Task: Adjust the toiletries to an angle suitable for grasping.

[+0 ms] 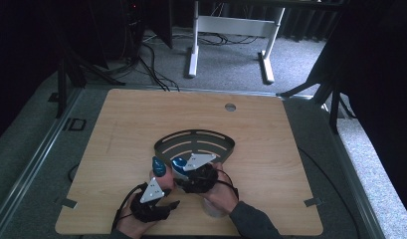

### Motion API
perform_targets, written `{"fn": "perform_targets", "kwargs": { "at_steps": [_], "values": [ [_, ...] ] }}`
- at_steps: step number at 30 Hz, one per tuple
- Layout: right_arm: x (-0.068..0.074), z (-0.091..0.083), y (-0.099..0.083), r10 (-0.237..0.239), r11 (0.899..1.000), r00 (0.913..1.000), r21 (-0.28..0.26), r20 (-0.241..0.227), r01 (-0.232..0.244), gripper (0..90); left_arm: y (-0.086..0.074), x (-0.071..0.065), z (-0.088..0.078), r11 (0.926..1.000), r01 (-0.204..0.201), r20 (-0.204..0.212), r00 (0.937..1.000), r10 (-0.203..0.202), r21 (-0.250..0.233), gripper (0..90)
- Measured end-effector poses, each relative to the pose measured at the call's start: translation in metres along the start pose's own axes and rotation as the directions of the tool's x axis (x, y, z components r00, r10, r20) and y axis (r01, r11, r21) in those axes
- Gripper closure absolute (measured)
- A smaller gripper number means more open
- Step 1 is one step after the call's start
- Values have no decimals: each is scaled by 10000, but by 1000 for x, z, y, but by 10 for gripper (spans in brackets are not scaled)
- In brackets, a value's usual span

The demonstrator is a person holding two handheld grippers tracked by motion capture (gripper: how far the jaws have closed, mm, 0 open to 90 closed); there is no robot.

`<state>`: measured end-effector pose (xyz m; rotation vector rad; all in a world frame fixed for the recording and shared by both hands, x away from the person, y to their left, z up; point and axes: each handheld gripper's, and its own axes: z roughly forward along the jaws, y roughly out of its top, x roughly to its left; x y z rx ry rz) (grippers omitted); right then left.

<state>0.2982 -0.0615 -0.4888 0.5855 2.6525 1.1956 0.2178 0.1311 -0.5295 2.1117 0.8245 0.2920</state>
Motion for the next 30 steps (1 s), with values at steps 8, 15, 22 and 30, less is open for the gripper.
{"fn": "perform_targets", "kwargs": {
  "at_steps": [8,15,22,30],
  "values": [
    [-11,-33,-16,103,9999,9998,26,-151,-102,418,1,-1,1,10000,-76,72,9999,76,15,498],
    [-56,-70,-32,1130,9916,9912,-711,688,-1081,644,3,-3,7,9997,-227,139,9996,225,132,499],
    [-111,-47,-51,2158,9764,9527,-472,2142,-2106,897,7,-7,13,9994,-329,321,9990,325,139,504],
    [-128,-19,-61,2319,9678,9360,339,2649,-2494,900,11,-13,19,9984,-566,603,9966,560,82,502]
  ]
}}
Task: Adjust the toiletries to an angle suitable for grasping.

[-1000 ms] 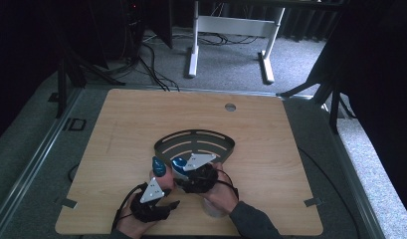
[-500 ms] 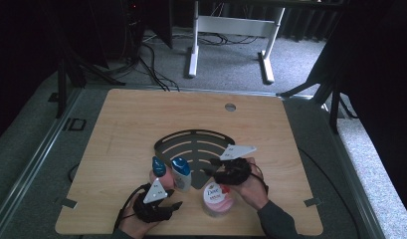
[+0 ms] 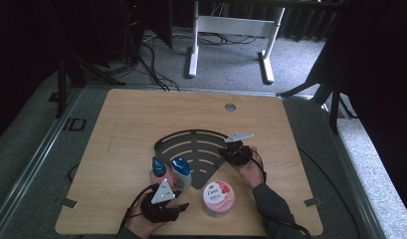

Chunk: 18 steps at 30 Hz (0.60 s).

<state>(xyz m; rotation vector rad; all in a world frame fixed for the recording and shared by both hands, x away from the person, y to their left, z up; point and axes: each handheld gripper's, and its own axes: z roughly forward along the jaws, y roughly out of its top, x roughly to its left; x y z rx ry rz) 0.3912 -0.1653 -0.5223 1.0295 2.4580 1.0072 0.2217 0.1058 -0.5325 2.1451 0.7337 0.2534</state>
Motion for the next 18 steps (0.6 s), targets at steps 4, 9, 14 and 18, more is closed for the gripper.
{"fn": "perform_targets", "kwargs": {
  "at_steps": [4,9,14,18],
  "values": [
    [1,-3,-5,-33,10000,9999,67,-149,34,900,1,-1,3,9999,-122,18,9999,122,62,499],
    [2,-7,-8,-151,9998,9995,153,-295,156,900,1,0,4,9999,-121,-162,9998,122,88,500],
    [3,-9,-12,-193,9993,9991,302,-388,205,899,0,3,2,10000,-13,-298,9996,16,75,508],
    [3,-8,-15,-192,9994,9990,296,-399,204,897,0,5,0,10000,58,-538,9985,-57,18,523]
  ]
}}
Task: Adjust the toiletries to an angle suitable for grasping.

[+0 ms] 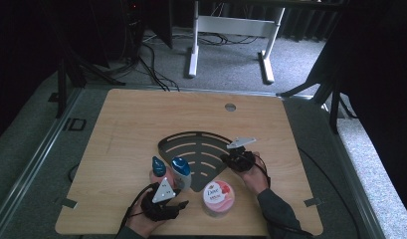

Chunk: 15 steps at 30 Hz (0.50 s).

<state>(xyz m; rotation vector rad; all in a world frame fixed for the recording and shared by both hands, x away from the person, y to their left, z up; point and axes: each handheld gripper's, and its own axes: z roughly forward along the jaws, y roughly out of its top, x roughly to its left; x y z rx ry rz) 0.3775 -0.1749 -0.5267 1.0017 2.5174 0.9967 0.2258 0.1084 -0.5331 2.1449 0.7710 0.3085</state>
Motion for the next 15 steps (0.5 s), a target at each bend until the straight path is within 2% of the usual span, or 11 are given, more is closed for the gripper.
{"fn": "perform_targets", "kwargs": {
  "at_steps": [2,8,9,10,15],
  "values": [
    [-1,0,0,17,10000,10000,7,-20,-17,897,0,2,-1,10000,54,-240,9997,-54,12,537],
    [0,0,-1,-13,10000,10000,-24,-34,13,895,-1,7,-3,9999,79,-408,9991,-76,64,640],
    [0,0,-1,-29,10000,10000,-33,-45,29,896,-1,8,-4,9999,36,-633,9980,-28,124,640],
    [0,0,-1,-45,10000,10000,-67,-65,45,896,-1,9,-6,9999,17,-722,9974,-7,131,720],
    [0,0,-2,-46,9999,9999,-120,-90,45,897,-2,16,-10,9998,157,-891,9959,-144,140,883]
  ]
}}
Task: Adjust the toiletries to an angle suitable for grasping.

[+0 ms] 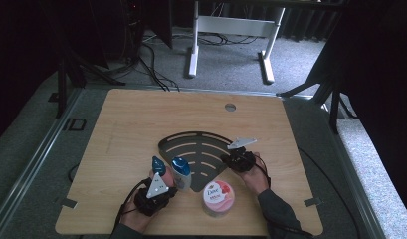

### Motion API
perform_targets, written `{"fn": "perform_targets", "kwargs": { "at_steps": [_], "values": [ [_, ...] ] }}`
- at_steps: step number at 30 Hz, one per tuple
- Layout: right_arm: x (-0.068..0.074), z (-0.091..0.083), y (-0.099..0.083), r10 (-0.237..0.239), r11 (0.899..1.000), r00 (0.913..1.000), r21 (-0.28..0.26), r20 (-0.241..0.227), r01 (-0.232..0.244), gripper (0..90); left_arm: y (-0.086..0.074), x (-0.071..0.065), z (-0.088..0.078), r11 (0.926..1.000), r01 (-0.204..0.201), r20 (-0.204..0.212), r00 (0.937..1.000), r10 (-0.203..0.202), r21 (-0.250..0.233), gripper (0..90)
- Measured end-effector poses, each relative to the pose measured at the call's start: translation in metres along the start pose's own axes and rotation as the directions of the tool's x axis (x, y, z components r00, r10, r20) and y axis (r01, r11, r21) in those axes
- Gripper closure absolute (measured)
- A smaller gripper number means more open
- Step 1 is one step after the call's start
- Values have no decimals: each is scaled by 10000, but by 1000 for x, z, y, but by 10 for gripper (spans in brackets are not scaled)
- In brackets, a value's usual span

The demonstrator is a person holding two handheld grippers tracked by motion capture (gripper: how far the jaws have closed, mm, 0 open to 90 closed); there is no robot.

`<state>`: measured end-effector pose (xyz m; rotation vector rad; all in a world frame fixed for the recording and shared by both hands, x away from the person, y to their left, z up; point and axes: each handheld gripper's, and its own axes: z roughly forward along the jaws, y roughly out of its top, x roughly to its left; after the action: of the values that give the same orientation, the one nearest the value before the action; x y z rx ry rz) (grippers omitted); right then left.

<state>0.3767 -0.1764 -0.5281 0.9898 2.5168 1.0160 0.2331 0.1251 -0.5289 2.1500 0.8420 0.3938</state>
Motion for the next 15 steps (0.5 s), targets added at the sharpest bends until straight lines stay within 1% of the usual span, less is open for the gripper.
{"fn": "perform_targets", "kwargs": {
  "at_steps": [1,3,7,11,15],
  "values": [
    [0,0,0,3,10000,10000,-6,-8,-3,897,0,1,0,10000,-24,0,10000,24,20,894],
    [0,0,0,-11,10000,10000,-14,-9,11,897,1,1,0,9996,-212,-252,9994,216,159,897],
    [0,0,0,-15,10000,10000,-11,-8,15,898,2,5,0,9994,-210,-487,9986,222,267,900],
    [0,0,0,-23,10000,10000,-24,-16,23,898,3,15,0,9991,-253,-530,9982,271,347,899],
    [0,0,-1,7,10000,10000,-42,-23,-8,898,5,24,1,9981,-455,-448,9979,474,417,900]
  ]
}}
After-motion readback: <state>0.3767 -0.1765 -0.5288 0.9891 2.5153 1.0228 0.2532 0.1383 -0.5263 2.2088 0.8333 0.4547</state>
